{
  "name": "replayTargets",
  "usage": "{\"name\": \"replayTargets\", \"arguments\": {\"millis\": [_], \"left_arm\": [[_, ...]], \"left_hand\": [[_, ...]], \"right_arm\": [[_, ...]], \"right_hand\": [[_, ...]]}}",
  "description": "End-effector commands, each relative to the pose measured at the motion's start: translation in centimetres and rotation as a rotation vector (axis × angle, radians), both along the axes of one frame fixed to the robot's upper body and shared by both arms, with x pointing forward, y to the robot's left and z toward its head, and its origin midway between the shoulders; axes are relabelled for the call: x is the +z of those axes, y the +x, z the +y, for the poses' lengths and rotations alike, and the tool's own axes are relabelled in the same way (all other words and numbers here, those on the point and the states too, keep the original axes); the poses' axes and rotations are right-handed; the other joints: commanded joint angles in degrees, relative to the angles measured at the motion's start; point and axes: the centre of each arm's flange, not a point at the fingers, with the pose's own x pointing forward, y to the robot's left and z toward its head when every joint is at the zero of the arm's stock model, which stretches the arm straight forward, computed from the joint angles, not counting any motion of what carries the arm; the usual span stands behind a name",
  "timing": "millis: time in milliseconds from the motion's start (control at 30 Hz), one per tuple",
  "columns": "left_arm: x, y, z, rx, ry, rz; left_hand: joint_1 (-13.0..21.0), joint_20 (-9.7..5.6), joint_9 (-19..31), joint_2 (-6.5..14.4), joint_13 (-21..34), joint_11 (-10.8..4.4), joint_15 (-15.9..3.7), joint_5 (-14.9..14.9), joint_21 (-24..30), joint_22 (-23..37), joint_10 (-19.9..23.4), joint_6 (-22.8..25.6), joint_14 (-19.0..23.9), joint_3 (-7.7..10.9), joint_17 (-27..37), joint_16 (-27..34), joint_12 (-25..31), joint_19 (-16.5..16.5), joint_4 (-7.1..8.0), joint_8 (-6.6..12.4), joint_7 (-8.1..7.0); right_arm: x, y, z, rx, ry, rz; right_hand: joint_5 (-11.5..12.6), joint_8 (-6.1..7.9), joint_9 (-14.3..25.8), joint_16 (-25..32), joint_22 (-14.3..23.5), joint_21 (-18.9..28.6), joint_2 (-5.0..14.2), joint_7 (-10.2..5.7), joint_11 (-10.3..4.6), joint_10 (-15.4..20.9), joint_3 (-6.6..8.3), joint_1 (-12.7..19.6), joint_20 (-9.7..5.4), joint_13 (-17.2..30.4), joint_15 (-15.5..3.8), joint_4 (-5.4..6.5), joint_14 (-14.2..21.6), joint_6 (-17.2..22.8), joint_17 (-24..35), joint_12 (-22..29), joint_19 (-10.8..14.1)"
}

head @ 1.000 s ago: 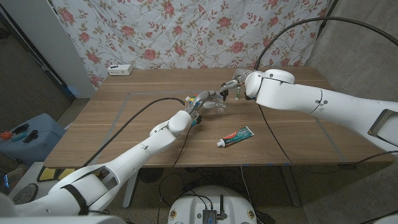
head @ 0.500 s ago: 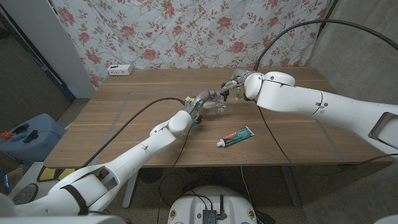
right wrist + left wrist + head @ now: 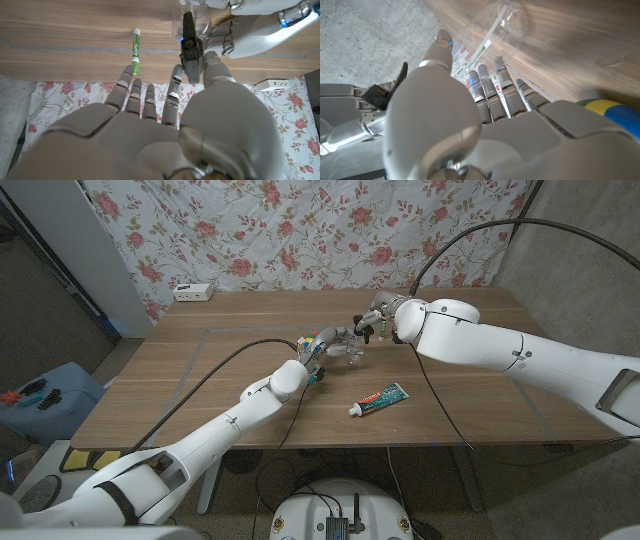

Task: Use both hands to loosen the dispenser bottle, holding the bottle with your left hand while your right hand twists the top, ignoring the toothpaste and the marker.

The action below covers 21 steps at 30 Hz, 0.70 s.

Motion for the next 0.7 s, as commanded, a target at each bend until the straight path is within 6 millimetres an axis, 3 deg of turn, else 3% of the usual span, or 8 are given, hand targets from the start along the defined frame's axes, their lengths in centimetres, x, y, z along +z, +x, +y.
{"name": "replayTargets", "arguments": {"millis": [33,500,700], "left_arm": [[-0.18,-0.14,0.07,-0.004,-0.002,0.002],[-0.21,0.01,0.04,-0.005,-0.004,0.005],[-0.21,0.02,0.00,-0.006,-0.004,0.005]], "left_hand": [[-2.49,-2.35,0.10,6.78,7.79,-3.58,-5.98,0.28,-0.15,-0.01,4.18,3.04,1.06,2.95,0.30,0.48,0.14,0.00,2.67,0.44,-1.17],[-2.61,-2.36,0.10,6.83,7.85,-3.61,-6.00,0.30,-0.16,-0.01,4.19,3.07,1.12,3.05,0.28,0.39,0.05,-0.02,2.68,0.42,-1.25],[-2.70,-2.37,0.10,6.85,7.87,-3.60,-6.01,0.29,-0.15,-0.01,4.23,3.07,1.05,3.06,0.31,0.35,0.02,-0.01,2.71,0.41,-1.27]], "right_arm": [[-0.24,0.06,-0.34,0.031,0.038,0.003],[-0.22,0.52,-0.58,0.058,0.062,0.014],[-0.19,0.51,-0.82,0.092,0.093,0.007]], "right_hand": [[0.51,0.48,0.00,0.06,0.09,0.19,0.42,-0.90,-0.58,0.06,1.53,2.33,0.04,0.19,-0.59,-0.33,0.13,0.64,0.14,-0.03,0.33],[0.42,0.79,-0.34,-0.06,0.07,0.16,0.93,-2.12,-1.66,-0.07,3.92,6.99,-0.55,0.18,-1.45,-0.74,0.03,1.55,0.07,-0.12,0.56],[0.29,0.10,-0.57,-0.12,0.07,0.09,0.84,-3.10,-2.19,-0.33,5.02,9.45,-0.73,0.18,-1.71,-0.80,-0.05,0.09,0.02,-0.20,0.43]]}}
